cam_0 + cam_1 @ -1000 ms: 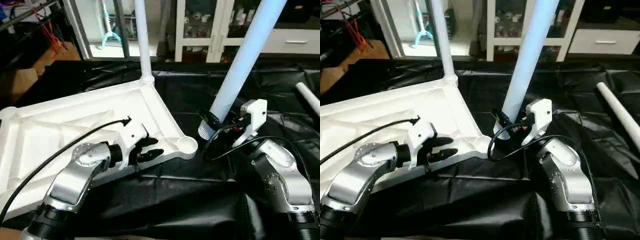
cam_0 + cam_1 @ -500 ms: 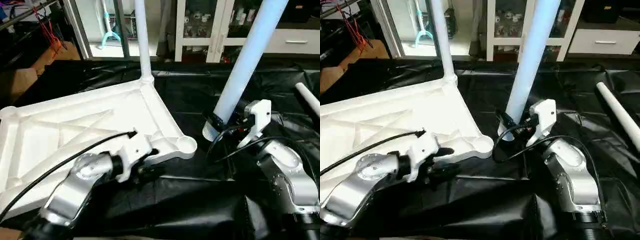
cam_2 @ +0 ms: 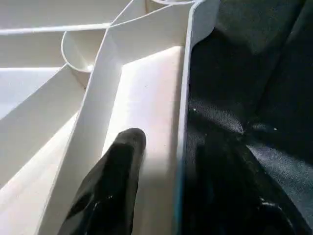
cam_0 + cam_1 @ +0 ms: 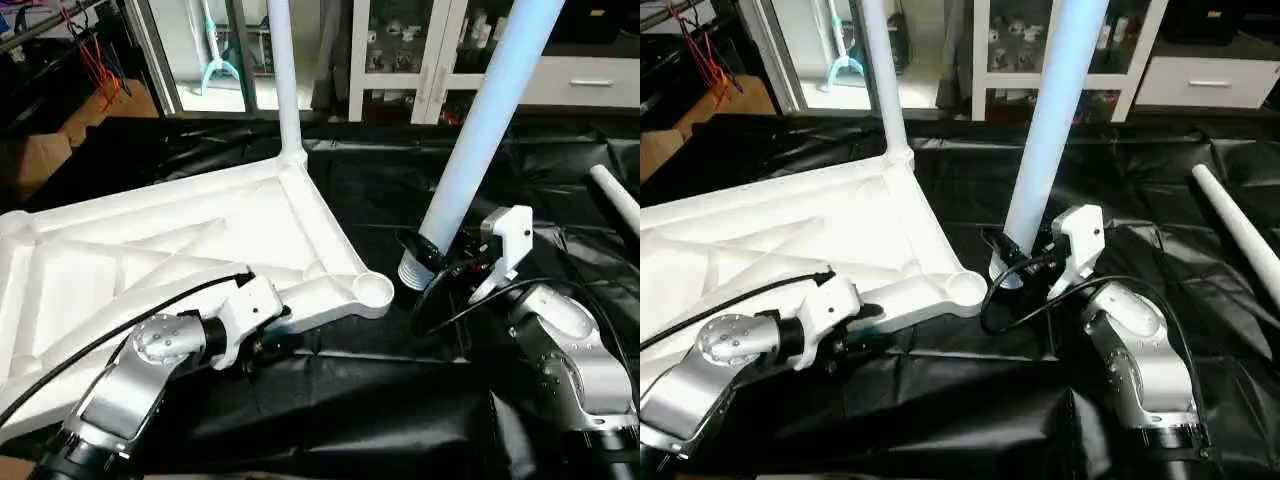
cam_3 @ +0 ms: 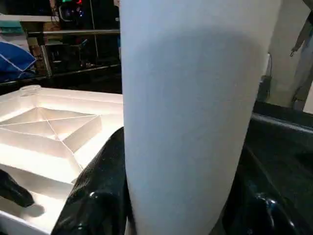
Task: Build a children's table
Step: Move to table
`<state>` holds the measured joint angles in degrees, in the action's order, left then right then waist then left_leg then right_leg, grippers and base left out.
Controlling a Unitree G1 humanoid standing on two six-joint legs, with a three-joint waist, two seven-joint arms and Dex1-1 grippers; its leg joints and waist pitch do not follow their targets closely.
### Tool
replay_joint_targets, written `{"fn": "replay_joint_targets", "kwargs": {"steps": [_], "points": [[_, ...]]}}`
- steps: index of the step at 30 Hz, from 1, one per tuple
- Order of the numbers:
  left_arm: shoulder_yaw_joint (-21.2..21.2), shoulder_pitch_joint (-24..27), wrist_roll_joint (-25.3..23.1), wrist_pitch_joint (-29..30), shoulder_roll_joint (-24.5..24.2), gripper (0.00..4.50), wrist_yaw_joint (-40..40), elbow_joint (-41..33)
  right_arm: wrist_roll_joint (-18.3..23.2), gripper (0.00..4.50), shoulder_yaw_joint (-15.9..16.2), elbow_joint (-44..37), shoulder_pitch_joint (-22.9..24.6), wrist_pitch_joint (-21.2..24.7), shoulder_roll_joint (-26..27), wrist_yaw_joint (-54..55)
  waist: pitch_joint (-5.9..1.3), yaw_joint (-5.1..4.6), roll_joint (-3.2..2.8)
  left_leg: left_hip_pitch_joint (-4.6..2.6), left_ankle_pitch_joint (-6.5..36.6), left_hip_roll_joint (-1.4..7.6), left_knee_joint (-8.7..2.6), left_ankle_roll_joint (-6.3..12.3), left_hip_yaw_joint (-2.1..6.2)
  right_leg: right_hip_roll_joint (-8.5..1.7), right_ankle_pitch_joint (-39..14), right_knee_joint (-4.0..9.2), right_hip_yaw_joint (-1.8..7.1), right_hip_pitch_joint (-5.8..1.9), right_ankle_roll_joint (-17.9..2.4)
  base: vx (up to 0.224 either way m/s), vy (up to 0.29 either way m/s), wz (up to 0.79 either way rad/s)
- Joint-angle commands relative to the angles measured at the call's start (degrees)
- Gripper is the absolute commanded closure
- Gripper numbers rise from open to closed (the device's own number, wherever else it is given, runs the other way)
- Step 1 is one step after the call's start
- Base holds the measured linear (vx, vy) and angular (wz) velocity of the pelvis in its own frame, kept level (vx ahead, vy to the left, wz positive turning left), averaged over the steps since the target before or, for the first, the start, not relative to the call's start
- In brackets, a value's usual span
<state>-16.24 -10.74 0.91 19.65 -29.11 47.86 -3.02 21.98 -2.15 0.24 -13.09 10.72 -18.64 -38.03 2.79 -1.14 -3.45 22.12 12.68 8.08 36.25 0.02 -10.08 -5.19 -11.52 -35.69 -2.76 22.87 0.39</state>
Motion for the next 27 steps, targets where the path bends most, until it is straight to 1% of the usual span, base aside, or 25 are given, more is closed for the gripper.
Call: {"fn": "replay_joint_targets", "kwargs": {"steps": [1, 4, 7, 8, 10, 13, 14, 15, 17, 18, 19, 21, 22, 24, 25, 27], "points": [[0.2, 0.7, -0.5, -0.3, -1.0, 2.22, 0.7, 0.9, 0.1, 2.64, -0.2, -0.9, -0.2, -0.6, -0.1, -0.6, -3.33, 0.08, 0.52, -0.84, 7.9, 4.53, -5.12, 4.52, 1.80, -3.25, -4.2, 3.96, 2.39, -2.69, -16.4, 0.000, 0.000, 0.00], [0.4, 0.6, -0.7, -0.9, -1.4, 2.22, 0.6, 1.6, 0.3, 2.64, -0.3, -0.9, -0.5, -0.5, -0.3, -0.7, -3.31, 0.03, 0.57, -0.84, 8.5, 4.48, -5.12, 4.26, 1.77, -3.26, -4.7, 4.01, 2.43, -2.71, -16.3, 0.000, 0.000, 0.00], [0.5, 0.5, -0.2, -1.7, -1.7, 2.22, 0.7, 2.5, 0.3, 2.64, -0.2, -1.1, -0.4, -0.5, -0.4, -0.8, -3.32, -0.01, 0.71, -0.80, 8.1, 4.45, -5.06, 4.34, 1.71, -3.26, -4.4, 4.01, 2.48, -2.71, -16.3, 0.000, 0.000, 0.00], [0.5, 0.5, 0.0, -1.8, -1.8, 2.38, 0.9, 2.7, 0.3, 2.64, -0.2, -1.1, -0.3, -0.5, -0.4, -0.9, -3.33, 0.00, 0.74, -0.82, 7.7, 4.46, -5.05, 4.47, 1.72, -3.26, -4.0, 3.94, 2.46, -2.71, -16.4, 0.000, 0.000, 0.00], [0.6, 0.4, 0.2, -2.0, -1.9, 2.57, 1.3, 2.9, 0.3, 2.64, -0.2, -1.3, -0.2, -0.4, -0.5, -1.0, -3.30, 0.01, 0.71, -0.86, 7.8, 4.47, -5.06, 4.63, 1.71, -3.24, -4.2, 3.94, 2.45, -2.66, -16.4, 0.000, 0.000, 0.00], [0.3, 0.3, 0.2, -1.9, -2.2, 2.60, 2.0, 3.1, 0.3, 2.64, -0.2, -1.2, -0.3, -0.4, -0.7, -1.2, -3.25, 0.02, 0.73, -0.82, 7.7, 4.49, -5.05, 4.76, 1.71, -3.30, -4.6, 3.99, 2.50, -2.68, -16.3, 0.000, 0.000, 0.00], [0.0, 0.3, 0.3, -1.8, -2.2, 2.69, 2.2, 3.2, 0.3, 2.64, -0.3, -1.1, -0.3, -0.4, -0.8, -1.3, -3.26, -0.01, 0.65, -0.87, 7.8, 4.49, -5.06, 4.67, 1.71, -3.24, -4.8, 3.98, 2.47, -2.64, -16.3, 0.000, 0.000, 0.00], [-0.2, 0.3, 0.4, -1.6, -2.2, 2.95, 2.5, 3.1, 0.3, 2.64, -0.3, -1.1, -0.4, -0.4, -0.8, -1.3, -3.25, -0.05, 0.69, -0.87, 7.9, 4.47, -5.07, 4.67, 1.70, -3.21, -4.8, 4.00, 2.45, -2.65, -16.2, 0.000, 0.000, 0.00], [-1.1, 0.0, 0.1, -1.3, -2.5, 3.01, 3.1, 3.4, 0.3, 2.64, -0.4, -0.9, -0.7, -0.4, -0.9, -1.4, -3.28, -0.07, 0.75, -0.83, 7.5, 4.47, -5.03, 4.79, 1.71, -3.23, -4.4, 3.92, 2.47, -2.70, -16.3, 0.000, 0.000, 0.00], [-1.3, -0.1, 0.0, -1.2, -2.6, 3.01, 3.2, 3.4, 0.3, 2.64, -0.5, -0.8, -0.9, -0.4, -0.9, -1.4, -3.19, -0.06, 0.66, -0.82, 7.6, 4.47, -5.06, 4.80, 1.72, -3.25, -4.5, 3.95, 2.48, -2.66, -16.3, 0.000, 0.000, 0.00], [-1.4, -0.2, 0.0, -0.9, -2.6, 3.23, 3.3, 3.4, 0.3, 2.64, -0.4, -0.6, -1.0, -0.5, -0.9, -1.4, -3.20, -0.05, 0.67, -0.90, 7.8, 4.47, -5.06, 4.72, 1.69, -3.24, -4.7, 3.99, 2.49, -2.62, -16.4, 0.000, 0.000, 0.00], [-1.7, -0.4, -0.2, -0.7, -2.7, 3.23, 3.5, 3.6, 0.2, 2.64, -0.4, -0.3, -1.3, -0.6, -0.8, -1.4, -3.17, -0.08, 0.67, -0.91, 8.4, 4.49, -5.12, 4.47, 1.70, -3.22, -5.3, 4.02, 2.49, -2.62, -16.3, 0.000, 0.000, 0.00], [-1.8, -0.6, -0.4, -0.4, -2.8, 3.43, 3.6, 3.7, 0.1, 2.64, -0.3, 0.0, -1.6, -0.7, -0.7, -1.5, -3.12, -0.08, 0.70, -0.89, 8.6, 4.48, -5.16, 4.34, 1.72, -3.25, -5.7, 4.07, 2.50, -2.62, -16.2, 0.000, 0.000, 0.00], [-2.8, -1.4, -1.2, 1.4, -3.3, 3.47, 4.6, 4.1, -0.1, 2.64, 0.2, 1.2, -2.8, -0.8, -0.4, -2.1, -3.03, -0.14, 0.58, -0.96, 8.8, 4.42, -5.20, 4.14, 1.73, -3.15, -5.9, 4.04, 2.48, -2.49, -16.3, 0.000, 0.000, 0.00], [-2.9, -1.5, -1.2, 1.7, -3.4, 3.52, 4.6, 4.2, 0.0, 2.64, 0.3, 1.4, -3.0, -0.6, -0.4, -2.1, -2.95, -0.22, 0.75, -0.92, 8.9, 4.43, -5.21, 4.10, 1.71, -3.18, -6.1, 4.09, 2.52, -2.52, -16.3, 0.000, 0.000, 0.00], [-3.0, -2.0, -1.2, 2.5, -3.3, 3.77, 4.8, 4.5, 1.2, 2.64, 0.3, 2.5, -4.4, 1.1, 0.1, -2.5, -2.80, -0.32, 1.10, -0.86, 9.1, 4.40, -5.21, 4.12, 1.63, -3.26, -6.9, 4.23, 2.62, -2.48, -16.2, 0.000, 0.000, 0.00]]}}
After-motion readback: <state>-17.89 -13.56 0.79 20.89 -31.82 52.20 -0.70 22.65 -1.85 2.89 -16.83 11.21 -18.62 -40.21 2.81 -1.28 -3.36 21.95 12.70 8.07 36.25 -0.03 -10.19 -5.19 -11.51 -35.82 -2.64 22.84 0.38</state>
